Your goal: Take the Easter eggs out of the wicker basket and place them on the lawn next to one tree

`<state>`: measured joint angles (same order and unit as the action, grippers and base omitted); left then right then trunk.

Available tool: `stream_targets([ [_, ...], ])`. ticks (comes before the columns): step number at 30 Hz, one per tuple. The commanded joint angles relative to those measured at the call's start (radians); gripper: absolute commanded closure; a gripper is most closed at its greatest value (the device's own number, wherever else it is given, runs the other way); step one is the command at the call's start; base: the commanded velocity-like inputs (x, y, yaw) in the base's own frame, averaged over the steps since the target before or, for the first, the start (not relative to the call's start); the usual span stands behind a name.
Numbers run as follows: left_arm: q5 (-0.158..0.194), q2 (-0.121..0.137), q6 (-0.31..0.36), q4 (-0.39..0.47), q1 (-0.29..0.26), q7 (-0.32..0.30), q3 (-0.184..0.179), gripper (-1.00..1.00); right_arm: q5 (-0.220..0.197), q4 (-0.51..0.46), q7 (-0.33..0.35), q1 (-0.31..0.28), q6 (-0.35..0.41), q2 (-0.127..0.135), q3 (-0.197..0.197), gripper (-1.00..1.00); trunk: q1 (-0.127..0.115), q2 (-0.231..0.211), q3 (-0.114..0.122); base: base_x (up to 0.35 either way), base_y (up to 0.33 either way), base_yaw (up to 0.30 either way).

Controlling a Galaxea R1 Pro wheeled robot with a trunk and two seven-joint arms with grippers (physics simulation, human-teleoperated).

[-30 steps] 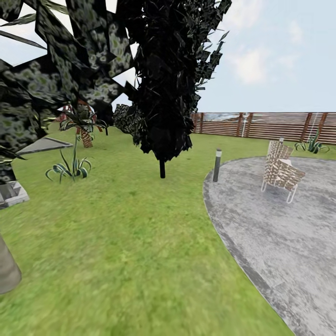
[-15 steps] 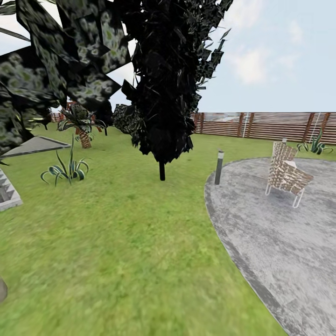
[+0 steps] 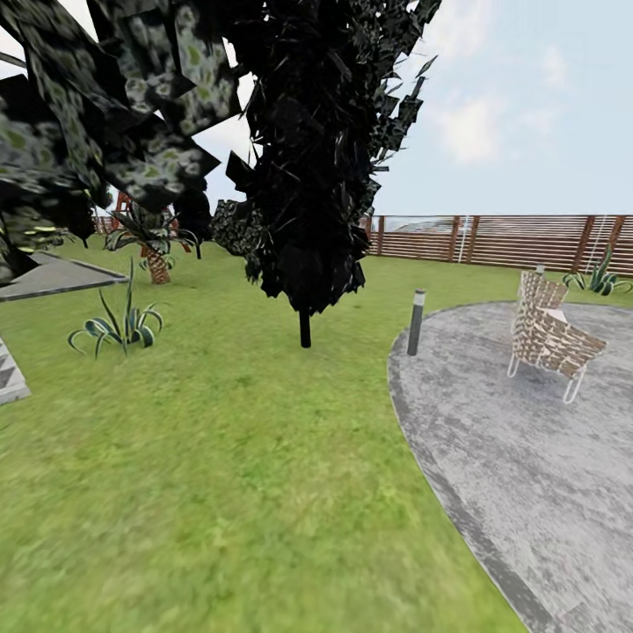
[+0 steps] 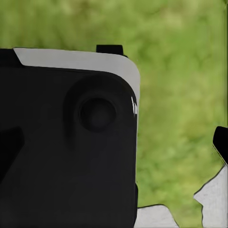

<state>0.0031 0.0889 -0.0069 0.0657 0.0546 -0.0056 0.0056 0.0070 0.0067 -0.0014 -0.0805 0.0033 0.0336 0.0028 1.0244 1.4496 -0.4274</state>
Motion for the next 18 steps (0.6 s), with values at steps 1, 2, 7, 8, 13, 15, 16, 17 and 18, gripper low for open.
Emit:
stream_targets([
  [1, 0.0, 0.0, -0.001, 0.002, 0.001, -0.001, 0.001, -1.0, 0.001, 0.001, 0.0, -0.001, 0.0, 0.0, 0.0, -1.0, 0.001, 0.0, -0.001, 0.335, 0.0, 0.0],
  [2, 0.001, 0.0, -0.001, 0.002, 0.001, -0.001, 0.001, -1.0, 0.001, 0.001, 0.0, -0.001, 0.0, 0.0, 0.0, -1.0, 0.001, 0.0, -0.001, 0.335, 0.0, 0.0],
  [7, 0.0, 0.0, -0.001, 0.002, 0.001, -0.001, 0.001, -1.0, 0.001, 0.001, 0.0, -0.001, 0.0, 0.0, 0.0, -1.0, 0.001, 0.0, -0.001, 0.335, 0.0, 0.0],
  [8, 0.001, 0.0, -0.001, 0.002, 0.001, -0.001, 0.001, -1.0, 0.001, 0.001, 0.0, -0.001, 0.0, 0.0, 0.0, -1.0, 0.001, 0.0, -0.001, 0.335, 0.0, 0.0],
  [13, 0.001, 0.0, -0.001, 0.002, 0.001, -0.001, 0.001, -1.0, 0.001, 0.001, 0.0, -0.001, 0.0, 0.0, 0.0, -1.0, 0.001, 0.0, -0.001, 0.335, 0.0, 0.0],
  [15, 0.0, 0.0, -0.001, 0.002, 0.001, -0.001, 0.001, -1.0, 0.001, 0.001, 0.0, -0.001, 0.001, 0.0, 0.0, -1.0, 0.001, 0.0, -0.001, 0.335, 0.0, 0.0],
  [16, 0.0, 0.0, -0.001, 0.002, 0.001, -0.001, 0.001, -1.0, 0.001, 0.001, 0.0, -0.001, 0.001, 0.0, 0.0, -1.0, 0.001, 0.0, -0.001, 0.335, 0.0, 0.0],
  [17, 0.0, 0.0, -0.001, 0.002, 0.001, -0.001, 0.001, -1.0, 0.001, 0.001, 0.0, -0.001, 0.001, -0.001, 0.0, -1.0, 0.001, 0.0, -0.001, 0.335, 0.0, 0.0],
  [18, 0.0, 0.0, -0.001, 0.002, 0.001, -0.001, 0.001, -1.0, 0.001, 0.001, 0.0, -0.001, 0.0, -0.001, 0.0, -1.0, 0.001, 0.0, -0.001, 0.335, 0.0, 0.005],
])
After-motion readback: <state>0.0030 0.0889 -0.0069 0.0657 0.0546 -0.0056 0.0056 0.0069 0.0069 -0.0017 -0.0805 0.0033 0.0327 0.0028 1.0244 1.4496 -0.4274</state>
